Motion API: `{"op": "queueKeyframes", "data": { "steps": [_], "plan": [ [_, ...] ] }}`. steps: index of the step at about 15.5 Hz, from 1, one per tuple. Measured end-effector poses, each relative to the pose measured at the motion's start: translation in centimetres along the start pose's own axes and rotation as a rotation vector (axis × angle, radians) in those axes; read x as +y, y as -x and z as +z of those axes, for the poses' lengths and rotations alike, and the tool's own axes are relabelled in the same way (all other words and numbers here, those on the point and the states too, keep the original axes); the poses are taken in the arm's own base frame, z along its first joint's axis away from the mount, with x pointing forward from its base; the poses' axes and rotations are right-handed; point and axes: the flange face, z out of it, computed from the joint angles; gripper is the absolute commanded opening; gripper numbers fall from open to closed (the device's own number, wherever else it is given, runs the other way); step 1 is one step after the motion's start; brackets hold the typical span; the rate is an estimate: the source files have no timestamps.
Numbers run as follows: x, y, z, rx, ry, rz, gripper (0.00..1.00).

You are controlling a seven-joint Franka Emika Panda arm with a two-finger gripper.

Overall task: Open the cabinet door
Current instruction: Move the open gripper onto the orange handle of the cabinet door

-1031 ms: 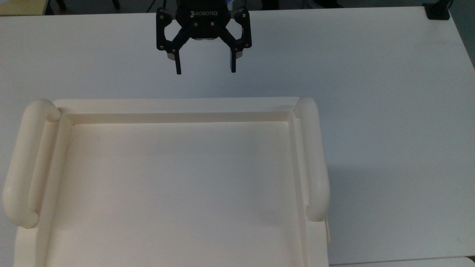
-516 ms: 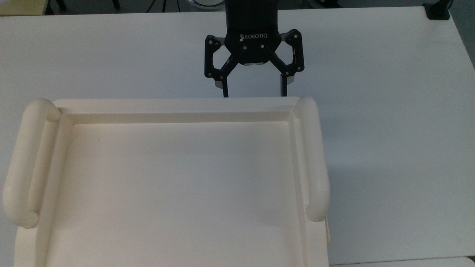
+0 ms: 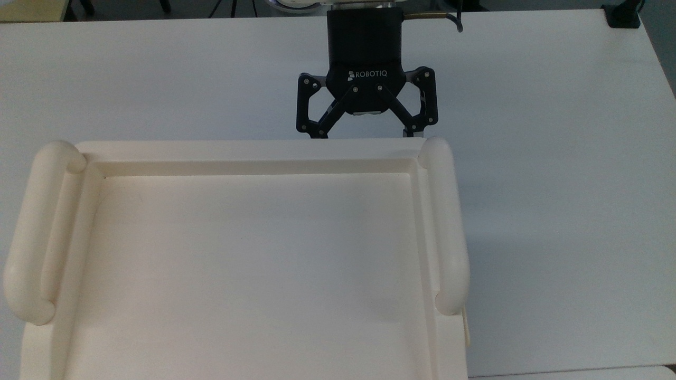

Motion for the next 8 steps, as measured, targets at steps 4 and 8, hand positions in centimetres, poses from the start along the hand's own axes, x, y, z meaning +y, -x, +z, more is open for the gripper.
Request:
{"op": "queueKeyframes", "data": {
  "steps": [4, 8],
  "plan": [
    [-0.09, -0.07, -0.02, 0.004, 0.011, -0.018, 0.81],
    [-0.15, -0.06, -0.01, 0.006, 0.023, -0.037, 0.75]
  ]
}}
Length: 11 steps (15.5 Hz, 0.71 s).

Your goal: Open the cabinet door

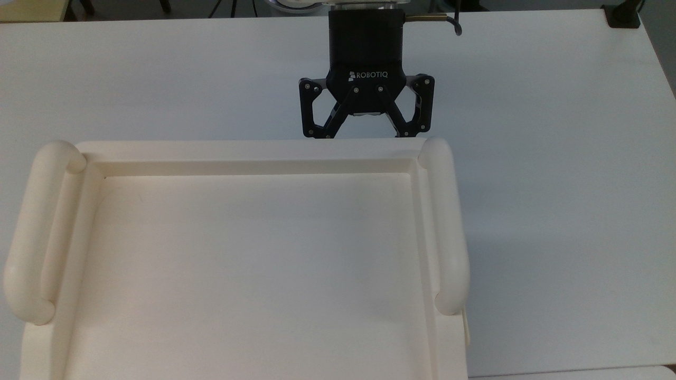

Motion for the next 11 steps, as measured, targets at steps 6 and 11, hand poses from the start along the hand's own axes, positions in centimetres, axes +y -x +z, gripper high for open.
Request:
{"op": "queueKeyframes", "data": {
  "steps": [6, 11],
  "plan": [
    [-1.0, 0.06, -0.03, 0.001, -0.005, -0.017, 0.58],
    [-0.82, 0.1, 0.05, -0.001, -0.002, -0.015, 0.4]
  ]
}}
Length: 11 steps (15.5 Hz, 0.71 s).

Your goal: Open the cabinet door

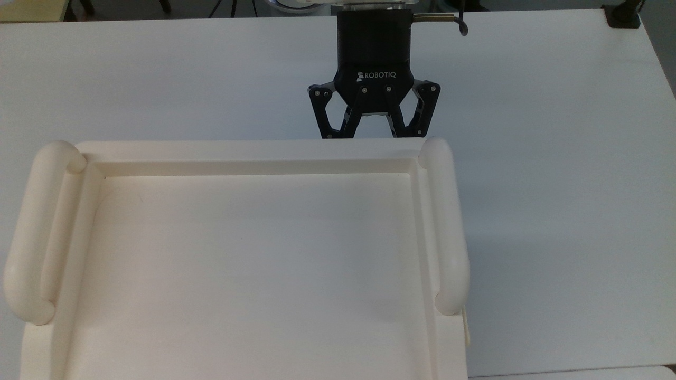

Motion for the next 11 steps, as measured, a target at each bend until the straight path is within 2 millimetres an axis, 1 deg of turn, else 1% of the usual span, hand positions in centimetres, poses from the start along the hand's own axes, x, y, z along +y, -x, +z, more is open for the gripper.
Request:
{"op": "queueKeyframes", "data": {
  "steps": [2, 4, 5, 7, 8, 11],
  "plan": [
    [0.4, 0.0, 0.1, -0.002, 0.005, 0.003, 0.38],
    [0.4, 0.1, 0.2, -0.004, 0.005, 0.003, 0.32],
    [0.4, 0.2, 0.3, -0.006, 0.005, 0.003, 0.3],
    [0.5, 0.5, 0.6, -0.028, 0.011, 0.005, 0.23],
    [0.5, 0.7, 0.8, -0.052, 0.014, 0.004, 0.18],
    [0.4, 1.3, 1.0, -0.115, 0.023, 0.007, 0.16]
  ]
}}
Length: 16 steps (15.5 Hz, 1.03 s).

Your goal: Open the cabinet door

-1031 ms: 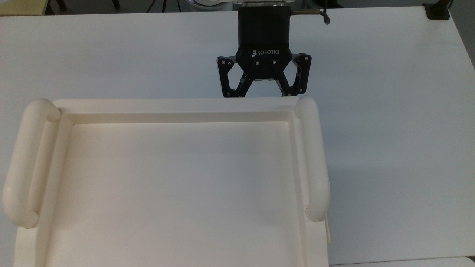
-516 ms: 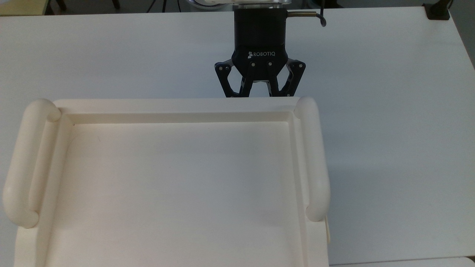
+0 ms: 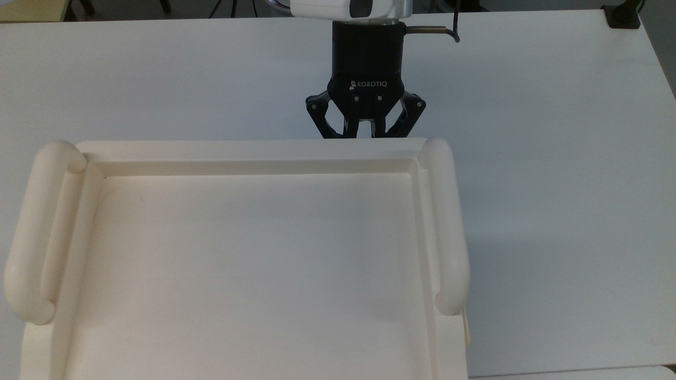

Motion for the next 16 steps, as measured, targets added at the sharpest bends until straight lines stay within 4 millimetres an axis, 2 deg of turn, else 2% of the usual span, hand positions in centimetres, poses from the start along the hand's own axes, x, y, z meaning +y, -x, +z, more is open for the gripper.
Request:
{"op": "queueKeyframes", "data": {
  "steps": [2, 3, 5, 16],
  "plan": [
    [0.13, 0.09, -0.01, -0.013, 0.003, 0.003, 0.17],
    [0.16, 0.08, -0.06, -0.013, 0.004, 0.004, 0.31],
    [0.22, 0.04, -0.17, -0.011, 0.004, 0.006, 0.41],
    [-0.01, -0.59, -0.91, 0.01, 0.0, 0.095, 0.39]
  ]
}}
